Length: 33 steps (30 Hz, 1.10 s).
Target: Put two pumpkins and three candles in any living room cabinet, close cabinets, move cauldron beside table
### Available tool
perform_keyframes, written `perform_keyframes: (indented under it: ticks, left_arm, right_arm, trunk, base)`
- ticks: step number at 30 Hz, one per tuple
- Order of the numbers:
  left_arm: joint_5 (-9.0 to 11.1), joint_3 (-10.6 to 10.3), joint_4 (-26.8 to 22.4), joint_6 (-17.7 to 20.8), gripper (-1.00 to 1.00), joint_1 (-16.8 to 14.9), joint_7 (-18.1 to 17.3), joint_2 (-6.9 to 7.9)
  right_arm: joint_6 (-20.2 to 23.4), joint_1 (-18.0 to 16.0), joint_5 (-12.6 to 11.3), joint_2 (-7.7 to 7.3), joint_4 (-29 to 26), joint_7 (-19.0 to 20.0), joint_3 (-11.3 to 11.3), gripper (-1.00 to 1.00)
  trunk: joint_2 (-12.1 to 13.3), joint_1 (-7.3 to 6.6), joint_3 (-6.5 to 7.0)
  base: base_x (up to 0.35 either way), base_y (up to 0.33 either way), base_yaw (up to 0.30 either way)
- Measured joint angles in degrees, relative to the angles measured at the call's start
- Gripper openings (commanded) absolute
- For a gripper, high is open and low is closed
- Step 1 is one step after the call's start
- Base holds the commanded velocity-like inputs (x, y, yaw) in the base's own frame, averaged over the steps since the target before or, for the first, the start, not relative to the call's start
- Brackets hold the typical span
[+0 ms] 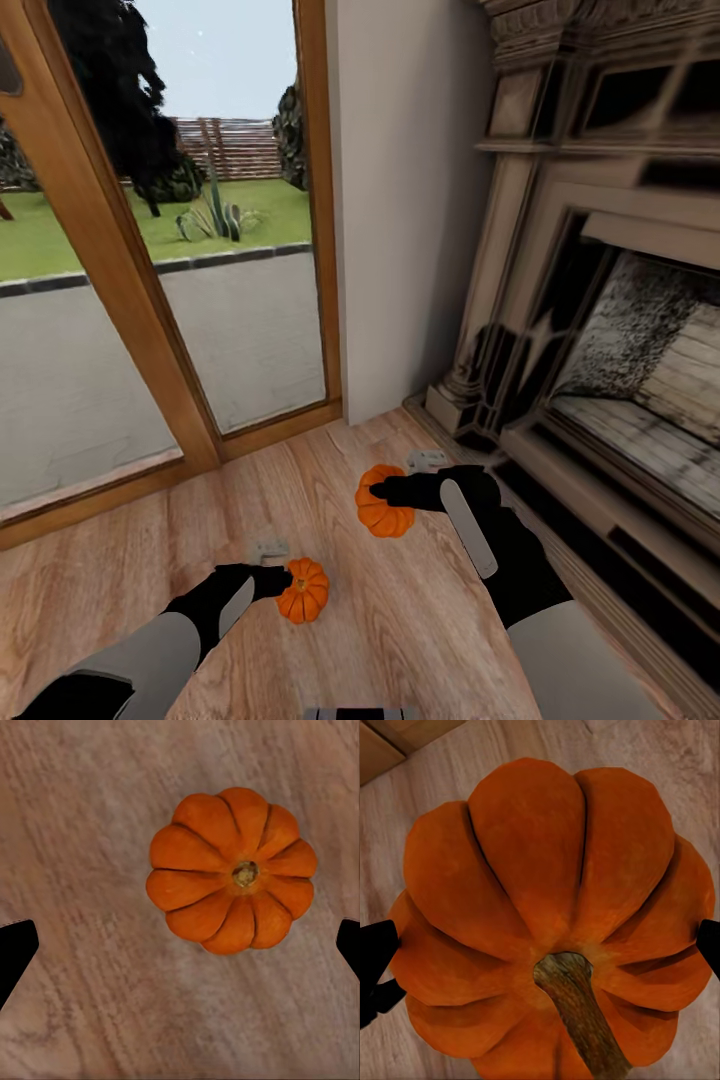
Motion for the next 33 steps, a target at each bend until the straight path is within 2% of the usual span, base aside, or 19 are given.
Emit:
perform_keyframes:
  ticks: [6,15,33]
  left_arm:
    - [0.0,-0.3,0.0,0.0,1.00,0.0,0.0,-0.20]
    - [0.0,-2.2,0.0,-0.4,1.00,0.1,0.0,-0.93]
    - [0.0,-2.9,0.0,-0.5,1.00,0.1,0.1,-1.23]
  right_arm:
    - [0.0,0.0,0.0,-0.01,0.1,0.0,0.0,-1.00]
    - [0.0,0.0,-0.1,-0.01,0.1,0.0,-0.1,-1.00]
    - [-0.1,0.0,-0.1,-0.01,0.2,0.0,-0.1,-1.00]
  trunk:
    - [-0.1,0.15,-1.33]
    - [-0.1,0.14,-1.34]
    - [-0.1,0.14,-1.34]
  base:
    - [0.000,0.000,0.000]
    - [0.021,0.000,0.000]
    - [0.092,-0.001,0.000]
